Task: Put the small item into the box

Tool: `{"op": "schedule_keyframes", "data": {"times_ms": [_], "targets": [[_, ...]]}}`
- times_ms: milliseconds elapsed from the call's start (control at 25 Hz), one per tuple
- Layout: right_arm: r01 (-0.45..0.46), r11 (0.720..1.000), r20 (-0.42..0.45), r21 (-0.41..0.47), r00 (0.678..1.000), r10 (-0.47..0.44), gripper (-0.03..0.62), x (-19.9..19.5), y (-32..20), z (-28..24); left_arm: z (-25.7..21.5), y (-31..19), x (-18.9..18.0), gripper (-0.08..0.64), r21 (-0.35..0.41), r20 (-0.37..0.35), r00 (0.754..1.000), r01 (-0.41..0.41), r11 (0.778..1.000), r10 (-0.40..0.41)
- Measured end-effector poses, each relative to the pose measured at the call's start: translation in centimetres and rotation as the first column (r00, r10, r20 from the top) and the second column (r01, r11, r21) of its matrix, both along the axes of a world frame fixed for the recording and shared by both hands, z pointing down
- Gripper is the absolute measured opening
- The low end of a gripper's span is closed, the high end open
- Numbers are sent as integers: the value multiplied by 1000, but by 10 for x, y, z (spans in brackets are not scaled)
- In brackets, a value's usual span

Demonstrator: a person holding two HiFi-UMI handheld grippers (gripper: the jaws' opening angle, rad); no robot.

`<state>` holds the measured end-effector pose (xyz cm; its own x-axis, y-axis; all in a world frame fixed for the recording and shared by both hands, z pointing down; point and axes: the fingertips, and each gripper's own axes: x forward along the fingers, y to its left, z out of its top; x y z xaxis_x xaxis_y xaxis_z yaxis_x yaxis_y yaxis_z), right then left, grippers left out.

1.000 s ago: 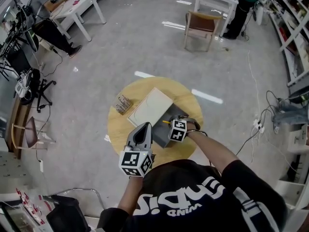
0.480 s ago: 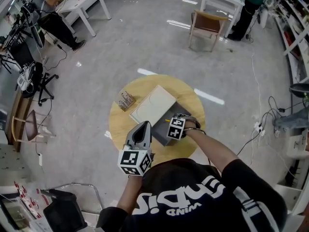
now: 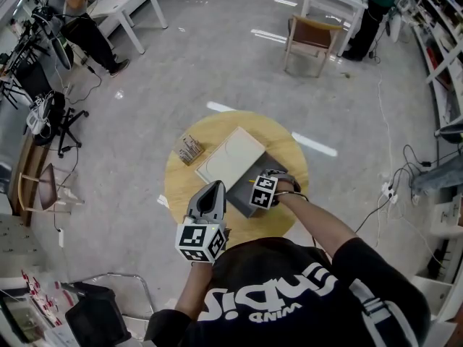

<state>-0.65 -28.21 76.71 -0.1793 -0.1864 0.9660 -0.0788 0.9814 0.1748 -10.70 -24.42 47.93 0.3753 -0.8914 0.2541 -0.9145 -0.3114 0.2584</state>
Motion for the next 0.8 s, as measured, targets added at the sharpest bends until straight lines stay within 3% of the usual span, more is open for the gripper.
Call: {"op": "schedule_keyframes", "data": {"times_ms": [520, 800], "targets": [[-28, 1000, 57, -1, 998, 28, 63, 2, 2, -12, 0, 0, 3, 5, 7, -7, 1000, -15, 1000, 15], [-65, 997, 139, 40, 989, 58, 23, 6, 1, -36, -1, 1, 13, 5, 15, -15, 999, -32, 999, 32]]}}
